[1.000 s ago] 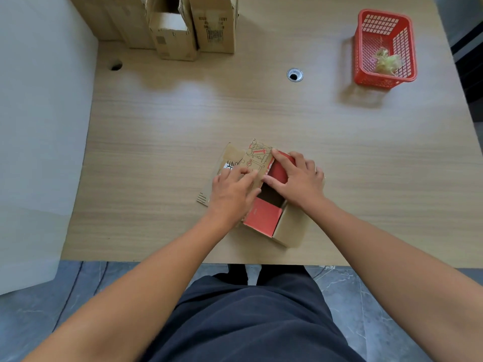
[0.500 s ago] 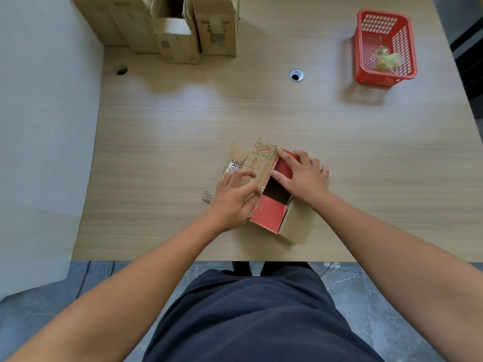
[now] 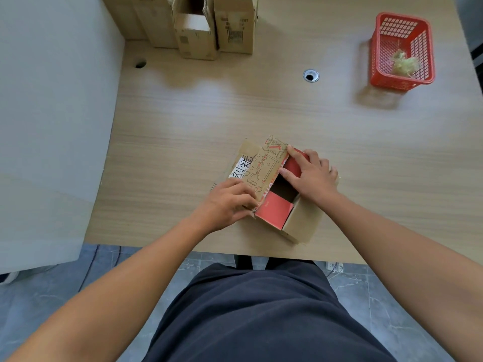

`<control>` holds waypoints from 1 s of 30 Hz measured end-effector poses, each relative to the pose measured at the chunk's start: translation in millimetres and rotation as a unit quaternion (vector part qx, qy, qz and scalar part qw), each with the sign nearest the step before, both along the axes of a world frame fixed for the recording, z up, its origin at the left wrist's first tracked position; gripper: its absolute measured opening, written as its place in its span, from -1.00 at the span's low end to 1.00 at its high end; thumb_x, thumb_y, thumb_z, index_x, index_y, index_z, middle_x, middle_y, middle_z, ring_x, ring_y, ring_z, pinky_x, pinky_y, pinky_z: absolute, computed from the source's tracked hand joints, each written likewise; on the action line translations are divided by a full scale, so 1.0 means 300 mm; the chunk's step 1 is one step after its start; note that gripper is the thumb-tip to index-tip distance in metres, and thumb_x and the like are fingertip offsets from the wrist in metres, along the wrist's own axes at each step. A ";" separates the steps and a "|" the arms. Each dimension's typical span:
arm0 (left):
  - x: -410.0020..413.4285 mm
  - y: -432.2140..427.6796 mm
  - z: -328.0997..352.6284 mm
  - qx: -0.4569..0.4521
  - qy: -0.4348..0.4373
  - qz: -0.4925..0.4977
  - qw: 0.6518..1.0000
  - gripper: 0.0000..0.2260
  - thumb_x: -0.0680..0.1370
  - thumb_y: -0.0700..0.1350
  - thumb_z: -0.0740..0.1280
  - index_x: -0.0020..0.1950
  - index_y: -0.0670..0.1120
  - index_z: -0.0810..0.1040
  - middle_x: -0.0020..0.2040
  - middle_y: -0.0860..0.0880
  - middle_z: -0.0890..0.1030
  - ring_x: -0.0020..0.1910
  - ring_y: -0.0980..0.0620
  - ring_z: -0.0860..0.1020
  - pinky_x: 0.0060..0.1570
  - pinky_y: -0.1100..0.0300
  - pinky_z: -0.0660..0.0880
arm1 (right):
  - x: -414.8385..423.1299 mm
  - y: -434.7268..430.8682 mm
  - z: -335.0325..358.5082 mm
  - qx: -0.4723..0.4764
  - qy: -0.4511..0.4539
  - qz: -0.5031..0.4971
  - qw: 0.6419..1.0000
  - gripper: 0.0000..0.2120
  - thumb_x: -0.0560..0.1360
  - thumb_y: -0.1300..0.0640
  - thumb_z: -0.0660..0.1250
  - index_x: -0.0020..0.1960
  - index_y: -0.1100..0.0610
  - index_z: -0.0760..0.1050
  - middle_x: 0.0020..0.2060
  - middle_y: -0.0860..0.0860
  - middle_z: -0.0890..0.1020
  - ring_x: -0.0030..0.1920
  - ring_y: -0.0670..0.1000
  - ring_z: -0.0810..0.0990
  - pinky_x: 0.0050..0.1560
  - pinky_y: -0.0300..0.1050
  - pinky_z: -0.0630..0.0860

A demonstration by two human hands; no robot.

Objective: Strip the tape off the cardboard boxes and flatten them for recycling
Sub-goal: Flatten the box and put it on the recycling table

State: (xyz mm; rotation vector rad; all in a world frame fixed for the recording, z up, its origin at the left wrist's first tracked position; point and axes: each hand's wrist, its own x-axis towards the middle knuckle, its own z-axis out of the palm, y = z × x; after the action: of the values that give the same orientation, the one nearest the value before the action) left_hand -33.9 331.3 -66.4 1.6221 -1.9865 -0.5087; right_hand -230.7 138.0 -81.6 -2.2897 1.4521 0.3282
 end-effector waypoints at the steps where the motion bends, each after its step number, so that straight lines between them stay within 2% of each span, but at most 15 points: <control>1: 0.007 -0.003 0.001 0.009 0.014 0.000 1.000 -0.84 0.47 -0.12 0.57 0.03 -0.10 0.73 0.09 -0.03 0.67 0.14 -0.16 0.58 0.21 -0.05 0.50 | 0.001 0.000 0.000 0.000 0.001 0.000 1.000 -0.33 0.47 -0.55 0.05 0.53 -0.47 -0.04 0.52 -0.09 0.23 0.47 0.18 0.26 0.48 0.35 0.13; 4: 0.009 -0.005 0.004 0.059 0.059 0.034 0.996 -0.91 0.52 -0.14 0.52 0.00 -0.09 0.74 0.14 -0.03 0.64 0.20 -0.12 0.53 0.22 -0.07 0.48 | 0.002 0.002 -0.001 -0.003 0.000 -0.004 1.000 -0.31 0.44 -0.58 0.02 0.52 -0.47 -0.03 0.52 -0.08 0.24 0.47 0.19 0.27 0.47 0.38 0.13; 12: -0.021 0.005 0.003 0.141 0.129 0.096 0.977 -0.93 0.52 -0.12 0.51 -0.01 -0.05 0.72 0.11 0.10 0.63 0.28 0.02 0.40 0.36 0.11 0.30 | 0.002 0.006 -0.004 -0.004 -0.005 -0.004 1.000 -0.30 0.43 -0.58 0.02 0.52 -0.46 -0.02 0.52 -0.07 0.25 0.46 0.21 0.28 0.46 0.41 0.13; 15: -0.022 -0.013 0.020 0.157 0.121 0.091 0.976 -0.94 0.51 -0.11 0.52 -0.03 -0.05 0.72 0.07 0.10 0.63 0.26 0.03 0.36 0.33 0.09 0.33 | 0.004 0.006 0.001 -0.007 -0.006 -0.002 1.000 -0.30 0.43 -0.57 0.02 0.52 -0.46 -0.01 0.53 -0.06 0.25 0.47 0.21 0.28 0.46 0.44 0.12; 19: -0.039 0.015 0.026 0.134 0.096 0.073 0.984 -0.94 0.51 -0.12 0.52 -0.06 -0.08 0.70 0.03 0.04 0.62 0.27 -0.02 0.43 0.31 0.05 0.37 | 0.011 0.014 0.010 -0.018 0.011 0.002 1.000 -0.22 0.36 -0.65 -0.06 0.53 -0.44 -0.03 0.55 -0.07 0.23 0.50 0.20 0.26 0.46 0.50 0.05; 22: -0.054 0.050 0.021 0.144 0.129 0.100 0.976 -0.97 0.54 -0.17 0.49 -0.06 -0.10 0.66 0.09 0.03 0.59 0.32 0.05 0.45 0.24 0.09 0.43 | 0.015 0.033 0.000 -0.027 0.015 0.010 0.999 -0.18 0.35 -0.68 -0.07 0.54 -0.43 -0.06 0.57 -0.06 0.19 0.53 0.23 0.21 0.46 0.55 -0.04; 24: -0.076 0.055 0.018 0.147 0.141 0.137 0.969 -0.97 0.55 -0.18 0.46 -0.06 -0.10 0.64 0.15 0.04 0.58 0.32 0.10 0.45 0.20 0.15 0.44 | 0.012 0.037 -0.008 -0.033 0.013 0.009 0.999 -0.18 0.35 -0.68 -0.07 0.54 -0.43 -0.07 0.58 -0.05 0.17 0.53 0.24 0.19 0.46 0.56 -0.05; 26: -0.098 0.055 0.016 0.153 0.165 0.183 0.957 -0.98 0.57 -0.19 0.44 -0.05 -0.11 0.64 0.15 0.07 0.60 0.36 0.18 0.43 0.23 0.21 0.39 | 0.012 0.037 -0.013 -0.035 0.013 0.010 0.999 -0.18 0.35 -0.69 -0.08 0.54 -0.43 -0.07 0.58 -0.04 0.17 0.54 0.24 0.19 0.46 0.56 -0.05; 30: -0.098 0.054 0.015 0.181 0.239 0.227 0.927 -0.98 0.57 -0.19 0.44 -0.02 -0.09 0.67 0.15 0.17 0.56 0.35 0.32 0.37 0.22 0.47 0.28 | 0.010 0.037 -0.019 -0.038 0.013 0.011 0.999 -0.17 0.34 -0.70 -0.08 0.54 -0.43 -0.07 0.58 -0.04 0.17 0.53 0.25 0.20 0.46 0.56 -0.04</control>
State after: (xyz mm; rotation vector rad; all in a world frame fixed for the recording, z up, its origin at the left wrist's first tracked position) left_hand -63.1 347.6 -62.0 1.8746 -1.1579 -1.0121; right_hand -227.7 149.2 -87.4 -2.3713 1.4775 0.3140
